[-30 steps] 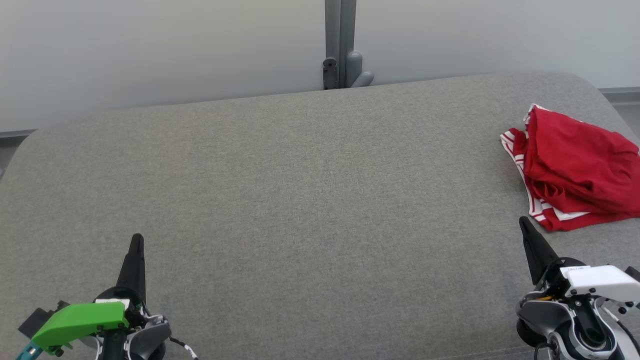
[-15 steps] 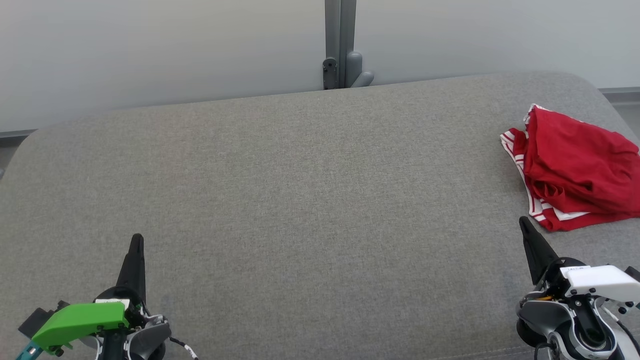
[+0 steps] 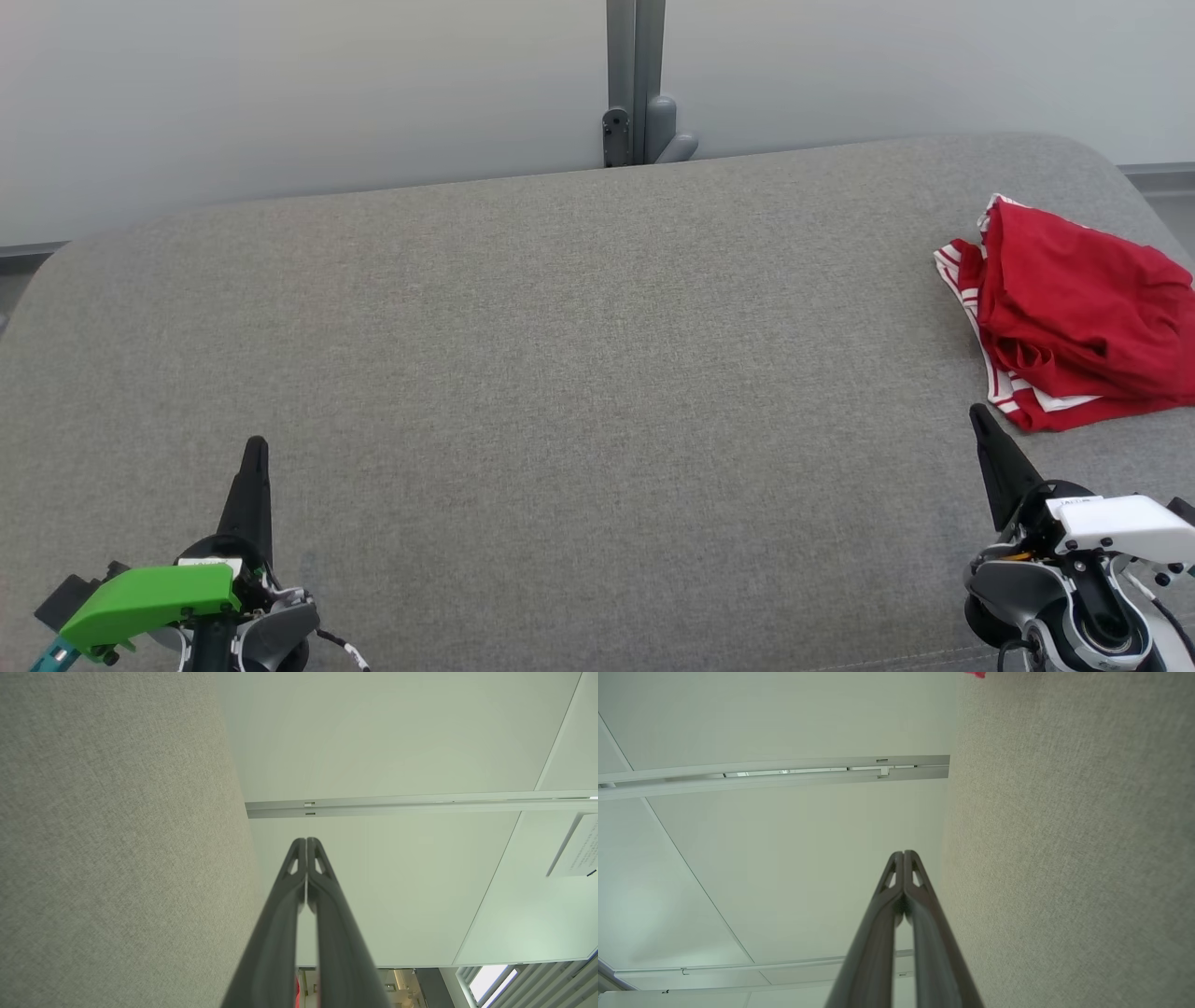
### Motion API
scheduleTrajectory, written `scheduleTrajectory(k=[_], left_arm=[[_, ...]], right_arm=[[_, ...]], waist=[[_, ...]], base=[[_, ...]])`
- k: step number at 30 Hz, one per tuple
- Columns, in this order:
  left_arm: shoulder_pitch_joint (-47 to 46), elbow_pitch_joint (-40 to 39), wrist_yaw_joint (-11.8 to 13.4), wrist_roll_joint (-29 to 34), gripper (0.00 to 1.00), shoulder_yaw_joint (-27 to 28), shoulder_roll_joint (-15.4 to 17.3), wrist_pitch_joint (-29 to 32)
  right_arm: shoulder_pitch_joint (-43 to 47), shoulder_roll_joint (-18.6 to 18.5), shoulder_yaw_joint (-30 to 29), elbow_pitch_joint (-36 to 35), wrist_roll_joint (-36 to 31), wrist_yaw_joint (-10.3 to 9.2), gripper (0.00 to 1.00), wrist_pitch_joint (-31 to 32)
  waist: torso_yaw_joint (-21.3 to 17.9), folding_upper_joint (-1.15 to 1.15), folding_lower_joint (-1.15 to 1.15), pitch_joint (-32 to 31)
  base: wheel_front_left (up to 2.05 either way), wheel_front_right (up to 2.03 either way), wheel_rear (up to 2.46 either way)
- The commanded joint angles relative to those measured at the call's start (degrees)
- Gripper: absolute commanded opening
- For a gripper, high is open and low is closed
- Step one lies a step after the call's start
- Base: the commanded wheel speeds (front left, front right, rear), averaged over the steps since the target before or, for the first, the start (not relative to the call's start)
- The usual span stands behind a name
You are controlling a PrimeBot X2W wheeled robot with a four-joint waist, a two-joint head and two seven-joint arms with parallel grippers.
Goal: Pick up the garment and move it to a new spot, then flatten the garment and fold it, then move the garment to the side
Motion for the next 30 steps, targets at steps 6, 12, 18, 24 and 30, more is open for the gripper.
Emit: scheduleTrajectory(k=[6, 12, 18, 24, 30], left_arm=[[-0.5, -0.16, -0.3, -0.1, 0.0, 0.14, 0.01, 0.04], [-0.5, -0.16, -0.3, -0.11, 0.0, 0.14, 0.01, 0.04], [-0.5, -0.17, -0.3, -0.11, 0.0, 0.13, 0.01, 0.04], [-0.5, -0.17, -0.3, -0.11, 0.0, 0.13, 0.01, 0.04], [-0.5, -0.16, -0.3, -0.11, 0.0, 0.13, 0.01, 0.04]], right_arm=[[-0.58, 0.09, -0.22, 0.14, -0.34, 0.02, 0.0, 0.27], [-0.58, 0.14, -0.29, 0.14, -0.37, 0.02, 0.0, 0.36], [-0.59, 0.19, -0.35, 0.14, -0.43, 0.02, 0.0, 0.42], [-0.6, 0.23, -0.41, 0.14, -0.51, 0.02, 0.0, 0.48], [-0.61, 0.24, -0.45, 0.15, -0.58, 0.02, 0.0, 0.54]], waist=[[0.0, 0.58, 0.0, 0.0], [0.0, 0.58, 0.0, 0.0], [0.0, 0.58, 0.0, 0.0], [0.0, 0.58, 0.0, 0.0], [0.0, 0.58, 0.0, 0.0]], base=[[0.0, 0.0, 0.0], [0.0, 0.0, 0.0], [0.0, 0.0, 0.0], [0.0, 0.0, 0.0], [0.0, 0.0, 0.0]])
